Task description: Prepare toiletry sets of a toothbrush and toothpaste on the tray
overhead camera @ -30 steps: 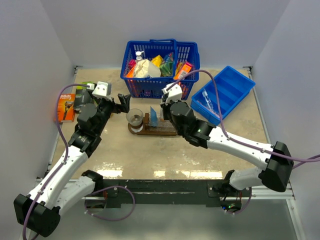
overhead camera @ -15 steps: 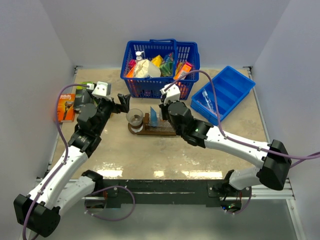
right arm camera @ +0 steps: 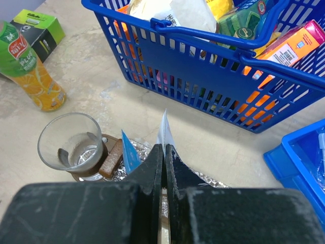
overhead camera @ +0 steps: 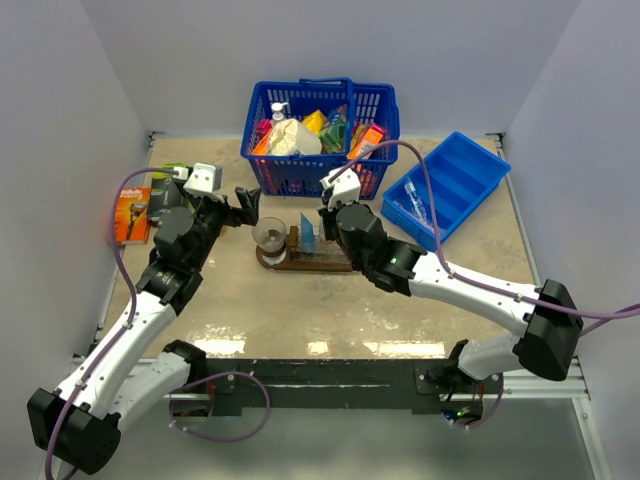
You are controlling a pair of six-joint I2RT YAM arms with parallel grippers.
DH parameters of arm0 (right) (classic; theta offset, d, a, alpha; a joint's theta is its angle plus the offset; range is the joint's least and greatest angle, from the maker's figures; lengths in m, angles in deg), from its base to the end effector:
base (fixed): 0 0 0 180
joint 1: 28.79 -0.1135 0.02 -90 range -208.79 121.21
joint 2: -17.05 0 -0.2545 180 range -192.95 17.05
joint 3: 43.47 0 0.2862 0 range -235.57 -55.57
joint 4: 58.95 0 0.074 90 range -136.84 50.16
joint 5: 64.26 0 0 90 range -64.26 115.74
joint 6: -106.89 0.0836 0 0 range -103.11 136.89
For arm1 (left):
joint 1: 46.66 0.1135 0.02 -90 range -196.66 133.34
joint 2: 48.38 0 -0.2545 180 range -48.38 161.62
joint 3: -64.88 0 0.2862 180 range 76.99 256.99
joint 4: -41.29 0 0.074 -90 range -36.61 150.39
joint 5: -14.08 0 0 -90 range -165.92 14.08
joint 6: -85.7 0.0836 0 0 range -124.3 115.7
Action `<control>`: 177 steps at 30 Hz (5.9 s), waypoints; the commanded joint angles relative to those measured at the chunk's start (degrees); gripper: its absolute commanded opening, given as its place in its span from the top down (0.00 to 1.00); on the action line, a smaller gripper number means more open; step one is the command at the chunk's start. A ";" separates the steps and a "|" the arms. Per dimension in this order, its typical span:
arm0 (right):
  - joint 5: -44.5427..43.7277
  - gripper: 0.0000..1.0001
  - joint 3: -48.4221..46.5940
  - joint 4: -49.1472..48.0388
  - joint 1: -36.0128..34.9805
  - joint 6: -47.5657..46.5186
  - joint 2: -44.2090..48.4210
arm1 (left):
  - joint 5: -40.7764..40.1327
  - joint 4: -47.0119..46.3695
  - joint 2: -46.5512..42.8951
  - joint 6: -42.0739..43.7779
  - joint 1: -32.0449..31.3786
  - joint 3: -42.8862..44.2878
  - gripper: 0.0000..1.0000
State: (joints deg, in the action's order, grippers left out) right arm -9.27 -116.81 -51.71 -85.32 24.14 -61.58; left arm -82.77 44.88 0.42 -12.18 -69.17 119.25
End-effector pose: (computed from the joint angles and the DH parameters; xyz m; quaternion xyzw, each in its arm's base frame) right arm 0.2572 0.3021 0.3057 -0.1391 0.7547 0.1160 0.6306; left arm 0.2755 -0.1034 0.3382 0.0457 0.6934 -0.1481 0.7037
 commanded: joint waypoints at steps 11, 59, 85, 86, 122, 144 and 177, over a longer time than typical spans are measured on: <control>-1.47 1.00 1.99 -5.77 0.11 -0.04 -0.03 | -1.06 -2.12 -0.72 0.58 0.35 -0.42 0.00; -2.70 1.00 7.35 -12.36 0.20 1.54 -3.02 | -1.41 -1.95 -0.54 0.58 0.44 -0.43 0.00; -2.88 0.72 7.18 -11.75 0.20 1.63 -4.25 | -1.32 -2.03 -0.45 0.67 0.44 -0.42 0.00; -2.88 0.71 7.18 -11.84 0.20 1.72 -4.25 | -1.41 -2.03 -0.37 0.67 0.44 -0.42 0.00; 21.45 0.43 2.70 0.73 17.40 1.99 9.27 | -1.32 -2.12 -1.07 0.94 0.44 -0.60 0.00; 34.05 0.46 -5.30 15.15 48.10 -0.91 -0.28 | -0.62 -2.12 -1.34 0.59 0.44 -0.51 0.00; 43.17 0.51 -24.20 24.38 52.48 -16.21 -29.03 | -0.35 -1.77 -1.69 1.29 0.44 -0.25 0.00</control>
State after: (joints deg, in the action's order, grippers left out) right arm 28.92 -138.71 -28.32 -35.00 9.67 -90.52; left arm -83.19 44.90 -0.39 -12.12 -69.17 118.81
